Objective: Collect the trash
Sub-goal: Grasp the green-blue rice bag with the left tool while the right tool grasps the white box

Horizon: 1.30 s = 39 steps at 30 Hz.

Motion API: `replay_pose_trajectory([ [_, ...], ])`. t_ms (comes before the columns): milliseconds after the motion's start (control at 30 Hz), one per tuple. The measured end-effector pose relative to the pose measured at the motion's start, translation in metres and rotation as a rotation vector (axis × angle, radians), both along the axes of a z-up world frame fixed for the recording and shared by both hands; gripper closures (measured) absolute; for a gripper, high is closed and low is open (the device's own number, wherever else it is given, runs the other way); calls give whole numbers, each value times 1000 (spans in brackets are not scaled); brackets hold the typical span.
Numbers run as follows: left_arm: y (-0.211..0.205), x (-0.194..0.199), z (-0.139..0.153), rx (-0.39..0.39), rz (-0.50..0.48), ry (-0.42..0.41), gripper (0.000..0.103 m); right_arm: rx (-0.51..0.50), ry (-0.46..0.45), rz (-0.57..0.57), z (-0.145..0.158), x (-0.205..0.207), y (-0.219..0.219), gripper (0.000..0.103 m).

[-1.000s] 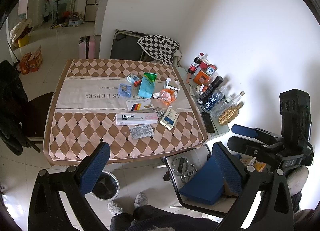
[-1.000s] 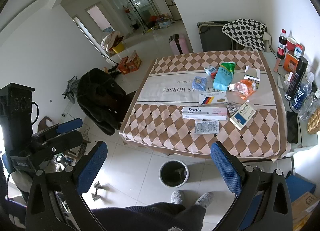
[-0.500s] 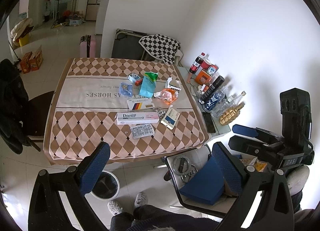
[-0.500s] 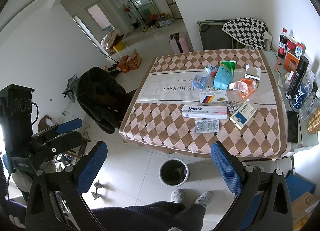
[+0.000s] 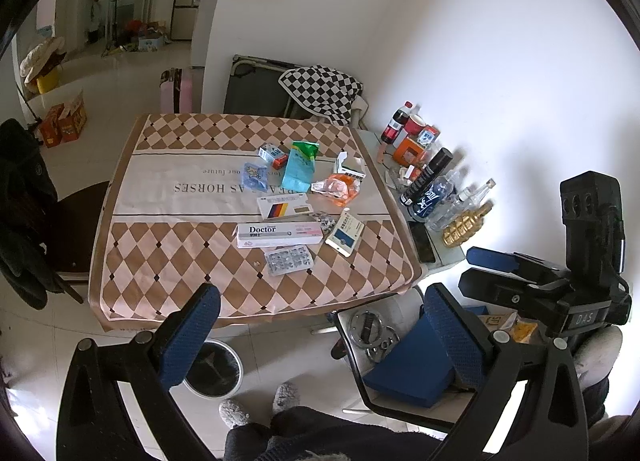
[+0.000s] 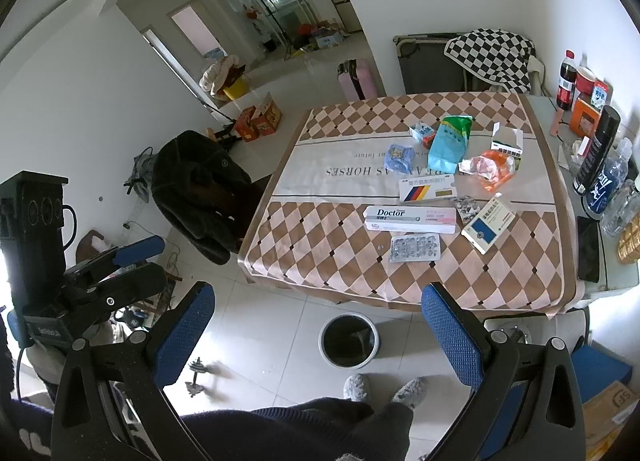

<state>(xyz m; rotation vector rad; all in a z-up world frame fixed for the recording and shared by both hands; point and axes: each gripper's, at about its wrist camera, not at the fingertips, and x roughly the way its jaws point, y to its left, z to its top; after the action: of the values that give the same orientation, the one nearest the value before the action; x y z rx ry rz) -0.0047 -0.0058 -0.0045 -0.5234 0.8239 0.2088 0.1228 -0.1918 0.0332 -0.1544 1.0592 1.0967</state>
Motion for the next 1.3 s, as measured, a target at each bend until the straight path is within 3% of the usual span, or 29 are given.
replay_pose_trajectory([
  [267,0,1,-3,14,9,10,0,-15,21,-34,-16,3,16,0],
  [500,30,45,-41,228,135,149,0,-50,61,-282,-47,45,23,0],
  [633,60,100,-80,259,152,263,0,-78,138,-461,-84,117,22,0],
  [800,95,197,-137,266,173,403,0,-196,148,-639,-147,246,35,0],
  [967,134,300,-200,245,203,557,0,-312,206,-673,-214,382,73,0],
  [1100,159,362,-245,182,208,640,0,-393,235,-656,-263,467,115,0],
  [1300,182,439,-298,144,199,740,0,-496,212,-585,-317,531,175,0],
])
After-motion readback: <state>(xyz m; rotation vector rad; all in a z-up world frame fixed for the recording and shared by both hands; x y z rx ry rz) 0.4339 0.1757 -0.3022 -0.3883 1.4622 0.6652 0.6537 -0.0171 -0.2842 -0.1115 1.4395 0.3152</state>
